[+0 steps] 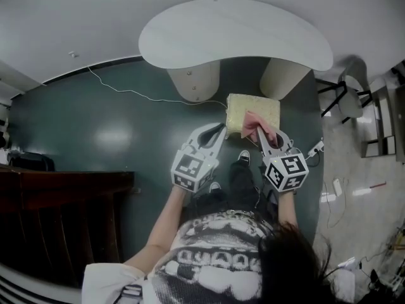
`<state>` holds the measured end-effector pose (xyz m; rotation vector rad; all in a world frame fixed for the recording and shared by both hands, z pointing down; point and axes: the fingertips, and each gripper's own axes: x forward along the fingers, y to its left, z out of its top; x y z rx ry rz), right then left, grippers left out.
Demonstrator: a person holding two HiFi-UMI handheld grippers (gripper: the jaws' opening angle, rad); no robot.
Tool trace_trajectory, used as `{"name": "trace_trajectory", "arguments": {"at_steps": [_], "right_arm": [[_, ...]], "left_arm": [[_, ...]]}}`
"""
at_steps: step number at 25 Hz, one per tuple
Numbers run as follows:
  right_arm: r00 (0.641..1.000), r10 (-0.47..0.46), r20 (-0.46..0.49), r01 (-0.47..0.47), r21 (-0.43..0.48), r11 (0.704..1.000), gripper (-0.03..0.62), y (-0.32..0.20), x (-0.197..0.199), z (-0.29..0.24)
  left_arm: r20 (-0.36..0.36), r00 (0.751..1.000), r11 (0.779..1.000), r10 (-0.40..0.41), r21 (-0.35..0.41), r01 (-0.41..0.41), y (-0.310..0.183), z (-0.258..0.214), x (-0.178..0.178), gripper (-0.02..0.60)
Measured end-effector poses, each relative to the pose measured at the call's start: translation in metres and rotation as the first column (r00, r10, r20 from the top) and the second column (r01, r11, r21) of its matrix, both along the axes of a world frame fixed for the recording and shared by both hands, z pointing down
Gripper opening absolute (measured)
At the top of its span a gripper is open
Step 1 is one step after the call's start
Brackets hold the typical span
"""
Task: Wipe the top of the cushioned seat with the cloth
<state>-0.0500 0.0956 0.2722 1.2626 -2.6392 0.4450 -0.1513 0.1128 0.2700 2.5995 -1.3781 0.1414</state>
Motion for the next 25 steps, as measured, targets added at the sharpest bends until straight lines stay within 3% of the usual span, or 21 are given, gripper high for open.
{"name": "trace_trajectory", "arguments": {"at_steps": [9,25], "right_arm": [[1.000,-0.003,-0.022,0.003,0.040,0.999,0.012,0.046,-0.005,-0.007],[0.999,0.008,-0.032,-0.005,0.075,0.997,0.012,0.081,0.017,-0.013]], "left_arm": [[-0.065,0.994,0.996,0.090,-0.005,-0.090,0.045,-0.011,0.009,0.008],[-0.050,0.991,0.992,0.123,0.009,-0.122,0.085,-0.023,0.034,0.008]]}}
